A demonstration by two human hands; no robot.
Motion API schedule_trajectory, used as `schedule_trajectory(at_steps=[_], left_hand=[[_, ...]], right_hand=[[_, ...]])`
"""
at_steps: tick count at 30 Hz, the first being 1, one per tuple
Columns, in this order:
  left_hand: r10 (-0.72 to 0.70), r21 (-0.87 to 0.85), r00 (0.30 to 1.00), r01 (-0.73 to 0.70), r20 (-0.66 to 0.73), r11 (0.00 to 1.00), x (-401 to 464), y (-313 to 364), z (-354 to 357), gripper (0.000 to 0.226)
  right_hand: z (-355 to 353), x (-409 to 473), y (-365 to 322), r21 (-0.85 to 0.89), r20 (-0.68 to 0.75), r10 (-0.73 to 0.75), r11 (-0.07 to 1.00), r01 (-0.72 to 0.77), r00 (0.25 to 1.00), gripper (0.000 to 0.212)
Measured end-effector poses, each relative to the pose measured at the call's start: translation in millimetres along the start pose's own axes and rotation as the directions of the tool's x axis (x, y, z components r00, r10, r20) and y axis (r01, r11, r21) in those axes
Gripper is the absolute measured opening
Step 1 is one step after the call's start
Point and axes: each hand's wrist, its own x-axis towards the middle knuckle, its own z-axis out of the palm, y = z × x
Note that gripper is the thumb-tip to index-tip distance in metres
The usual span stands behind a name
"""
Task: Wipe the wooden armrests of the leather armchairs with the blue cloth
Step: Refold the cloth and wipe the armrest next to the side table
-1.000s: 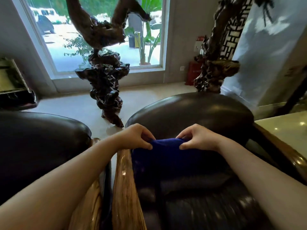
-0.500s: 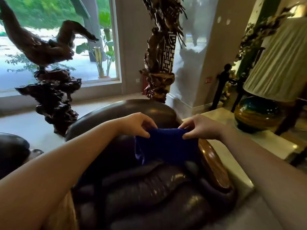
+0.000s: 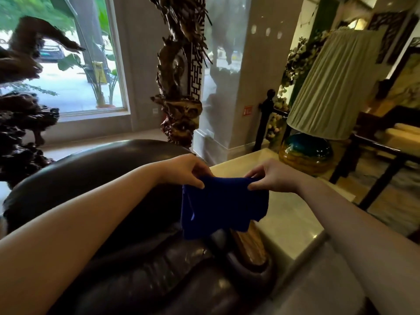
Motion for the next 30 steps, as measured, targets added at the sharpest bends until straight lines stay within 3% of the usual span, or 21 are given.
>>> schedule_trajectory(at_steps=[5,16,19,23,30], left_hand=[[-0.010,0.015,0.998,0.011,-0.062,1.000,79,-14,-12,0.031],[-0.216,-0.155,0.968,0.195,-0.130,0.969,186,-40,14,0.030],[-0.295,-0.153,0.935,0.267,-0.199,0.951,217,-44,40,0.029],[-0.448,-0.203,0.831,0.401,-0.329,0.893,258,-53,82,0.029],[-0.576,-0.258,0.763,0.517,-0.293,0.816,310,-71,162,0.029]], right_hand=[[-39,55,48,-0.003,-0.028,0.018,1.000,-0.018,0.999,0.024],[-79,157,159,-0.023,0.120,-0.078,0.996,0.082,0.990,0.024],[-86,183,197,-0.032,0.178,-0.135,0.989,0.143,0.975,0.025],[-88,215,250,-0.039,0.235,-0.215,0.972,0.230,0.948,0.025],[-58,235,344,-0.013,0.350,-0.213,0.973,0.232,0.912,0.024]])
